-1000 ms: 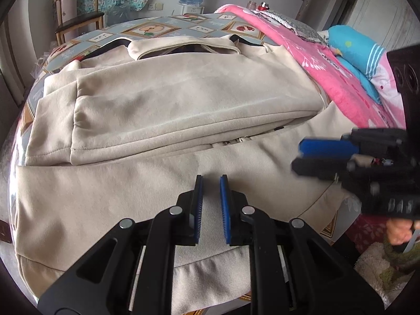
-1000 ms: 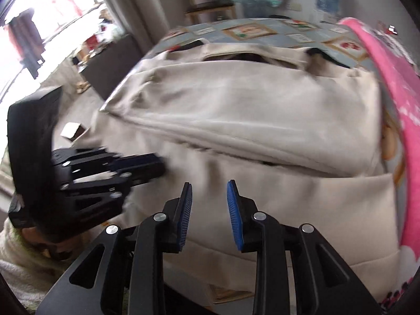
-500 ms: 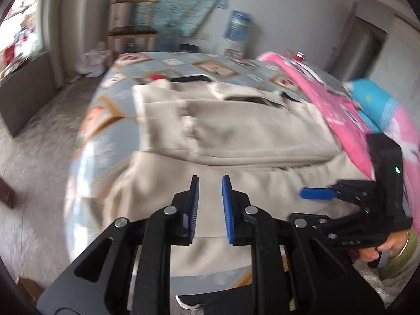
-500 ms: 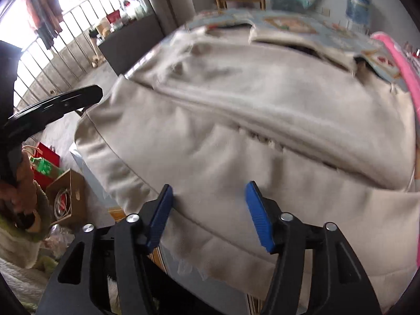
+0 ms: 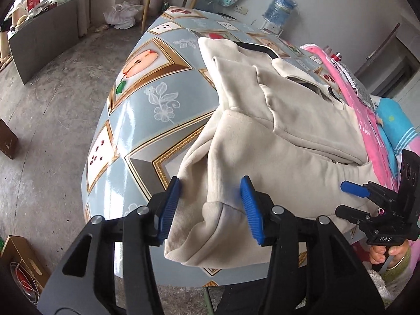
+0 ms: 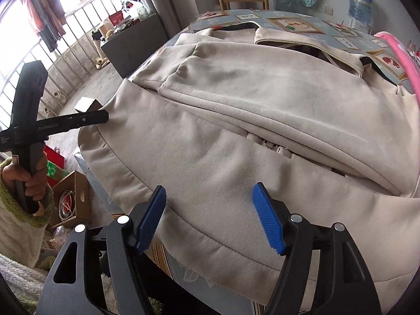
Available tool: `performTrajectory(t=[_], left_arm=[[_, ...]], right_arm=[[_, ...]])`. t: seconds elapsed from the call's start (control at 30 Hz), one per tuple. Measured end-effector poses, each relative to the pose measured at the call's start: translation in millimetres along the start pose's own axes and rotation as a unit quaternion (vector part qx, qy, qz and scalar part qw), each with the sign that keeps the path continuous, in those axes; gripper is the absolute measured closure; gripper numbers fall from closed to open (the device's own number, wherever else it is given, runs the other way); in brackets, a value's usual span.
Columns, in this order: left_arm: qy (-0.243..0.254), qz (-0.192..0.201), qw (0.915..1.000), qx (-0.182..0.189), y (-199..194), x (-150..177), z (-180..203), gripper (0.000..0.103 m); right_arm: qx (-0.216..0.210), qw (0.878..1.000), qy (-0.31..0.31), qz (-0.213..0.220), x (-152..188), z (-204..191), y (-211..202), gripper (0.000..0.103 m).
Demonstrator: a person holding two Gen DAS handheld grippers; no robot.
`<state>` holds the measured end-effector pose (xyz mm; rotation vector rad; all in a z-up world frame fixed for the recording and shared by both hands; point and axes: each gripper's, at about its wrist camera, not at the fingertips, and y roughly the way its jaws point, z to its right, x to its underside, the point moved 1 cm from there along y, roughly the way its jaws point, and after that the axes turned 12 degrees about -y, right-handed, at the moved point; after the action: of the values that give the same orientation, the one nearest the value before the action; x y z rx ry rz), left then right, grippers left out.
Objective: Fold large clothes
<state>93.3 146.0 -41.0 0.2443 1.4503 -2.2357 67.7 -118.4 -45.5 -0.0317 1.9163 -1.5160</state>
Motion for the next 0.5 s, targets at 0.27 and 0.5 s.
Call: performTrajectory(t=[0.27,0.5], left_arm=[[0.026,-0.019,0.9995,0.007,2,-5,12,0.057],[0.004,-0.043,0.9985,0.034,12,-6,8,0.058]], right_arm=[[-0.002,1.000,0.000,0.001,0,1,0,0.036],[-0.001,1.000,-0.003,0.004,0,1,0,0.036]])
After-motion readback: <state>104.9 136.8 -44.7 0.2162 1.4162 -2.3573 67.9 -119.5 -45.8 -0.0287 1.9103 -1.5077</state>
